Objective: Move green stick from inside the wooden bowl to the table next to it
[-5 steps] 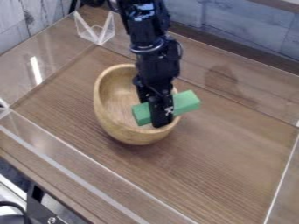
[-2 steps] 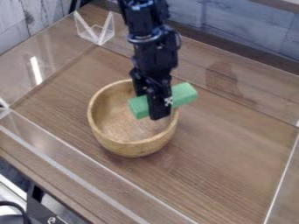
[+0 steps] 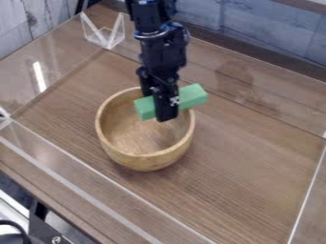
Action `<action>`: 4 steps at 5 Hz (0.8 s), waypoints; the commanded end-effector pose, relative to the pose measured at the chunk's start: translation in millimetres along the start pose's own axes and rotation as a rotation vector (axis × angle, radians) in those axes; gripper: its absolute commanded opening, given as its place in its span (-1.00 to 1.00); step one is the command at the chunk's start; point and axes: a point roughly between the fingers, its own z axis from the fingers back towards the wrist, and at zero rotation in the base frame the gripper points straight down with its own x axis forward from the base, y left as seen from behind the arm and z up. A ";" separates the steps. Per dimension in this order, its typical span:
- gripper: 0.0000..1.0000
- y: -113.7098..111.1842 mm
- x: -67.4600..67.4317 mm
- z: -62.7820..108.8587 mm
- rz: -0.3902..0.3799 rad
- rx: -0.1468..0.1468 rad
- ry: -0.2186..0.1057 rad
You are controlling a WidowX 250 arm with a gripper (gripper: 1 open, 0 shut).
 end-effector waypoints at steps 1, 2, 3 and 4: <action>-1.00 17.3 3.8 10.3 0.000 0.032 -0.024; -1.00 16.6 10.3 0.5 0.060 0.034 -0.032; -1.00 16.1 16.1 -8.8 0.118 0.036 -0.037; -1.00 21.2 8.0 -12.8 0.123 0.034 -0.033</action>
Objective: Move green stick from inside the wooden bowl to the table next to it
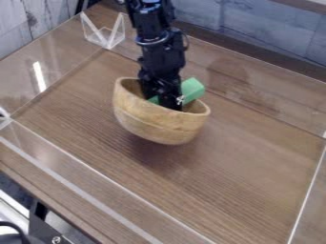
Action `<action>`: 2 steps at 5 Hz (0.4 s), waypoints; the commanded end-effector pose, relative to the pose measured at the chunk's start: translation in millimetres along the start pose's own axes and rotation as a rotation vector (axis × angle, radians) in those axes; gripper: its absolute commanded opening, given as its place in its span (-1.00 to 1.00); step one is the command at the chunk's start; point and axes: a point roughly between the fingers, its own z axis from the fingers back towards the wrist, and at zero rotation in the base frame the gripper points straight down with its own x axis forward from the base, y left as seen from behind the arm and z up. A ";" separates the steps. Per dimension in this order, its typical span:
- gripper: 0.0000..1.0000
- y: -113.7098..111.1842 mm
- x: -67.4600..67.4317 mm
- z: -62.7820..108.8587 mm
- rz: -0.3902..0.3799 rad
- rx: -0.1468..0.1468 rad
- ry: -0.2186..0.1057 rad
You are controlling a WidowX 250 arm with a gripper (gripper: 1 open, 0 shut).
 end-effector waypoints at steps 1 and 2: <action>-1.00 7.0 -8.4 1.4 0.002 0.011 -0.008; -1.00 4.7 -5.4 -1.1 0.000 0.007 -0.003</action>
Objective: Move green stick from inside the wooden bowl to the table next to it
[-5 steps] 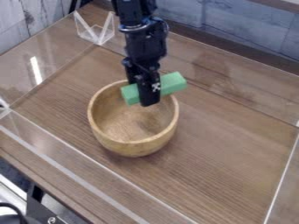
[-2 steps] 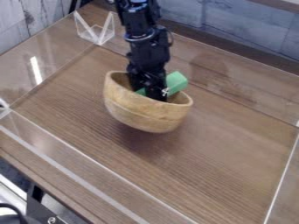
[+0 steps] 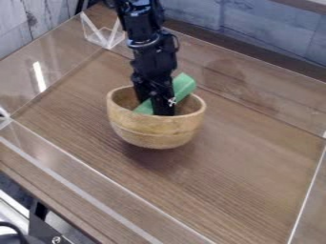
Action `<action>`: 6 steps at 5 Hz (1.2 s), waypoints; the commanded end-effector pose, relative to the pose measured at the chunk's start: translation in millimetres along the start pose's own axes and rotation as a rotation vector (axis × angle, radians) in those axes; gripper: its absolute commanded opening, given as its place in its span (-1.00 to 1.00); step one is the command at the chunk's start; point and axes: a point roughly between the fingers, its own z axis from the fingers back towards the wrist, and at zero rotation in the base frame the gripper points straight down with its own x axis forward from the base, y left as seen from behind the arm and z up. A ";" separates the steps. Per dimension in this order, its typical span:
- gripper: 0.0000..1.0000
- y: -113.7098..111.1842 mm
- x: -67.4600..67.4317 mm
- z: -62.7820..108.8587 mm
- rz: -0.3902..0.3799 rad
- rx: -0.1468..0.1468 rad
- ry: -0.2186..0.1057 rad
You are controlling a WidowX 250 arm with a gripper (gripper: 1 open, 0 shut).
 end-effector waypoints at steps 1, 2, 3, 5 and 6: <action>-1.00 -0.8 4.5 -1.1 -0.004 0.006 0.000; -1.00 1.1 8.7 -7.9 -0.007 0.003 0.003; -1.00 -4.6 14.6 -6.1 -0.036 0.004 0.001; -1.00 -17.8 22.9 -0.5 -0.063 0.007 -0.012; -1.00 -25.1 25.9 0.8 -0.063 0.009 -0.018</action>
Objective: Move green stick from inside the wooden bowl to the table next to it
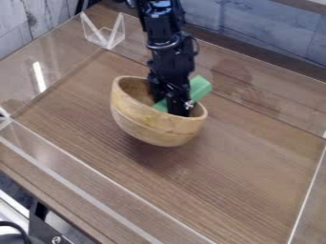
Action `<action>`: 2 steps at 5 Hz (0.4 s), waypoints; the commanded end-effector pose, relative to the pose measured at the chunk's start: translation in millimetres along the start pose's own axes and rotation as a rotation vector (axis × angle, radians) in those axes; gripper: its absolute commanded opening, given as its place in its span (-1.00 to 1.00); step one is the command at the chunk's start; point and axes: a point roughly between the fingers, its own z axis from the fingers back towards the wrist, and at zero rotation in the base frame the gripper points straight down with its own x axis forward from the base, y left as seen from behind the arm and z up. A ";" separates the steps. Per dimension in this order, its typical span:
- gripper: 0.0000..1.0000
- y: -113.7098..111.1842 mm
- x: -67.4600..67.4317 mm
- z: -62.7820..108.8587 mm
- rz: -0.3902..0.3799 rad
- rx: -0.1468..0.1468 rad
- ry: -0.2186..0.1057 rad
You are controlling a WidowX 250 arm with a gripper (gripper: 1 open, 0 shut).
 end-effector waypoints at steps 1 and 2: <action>-1.00 -8.9 12.1 -1.6 0.004 0.014 -0.022; -1.00 -14.7 21.2 -9.5 0.012 0.015 -0.028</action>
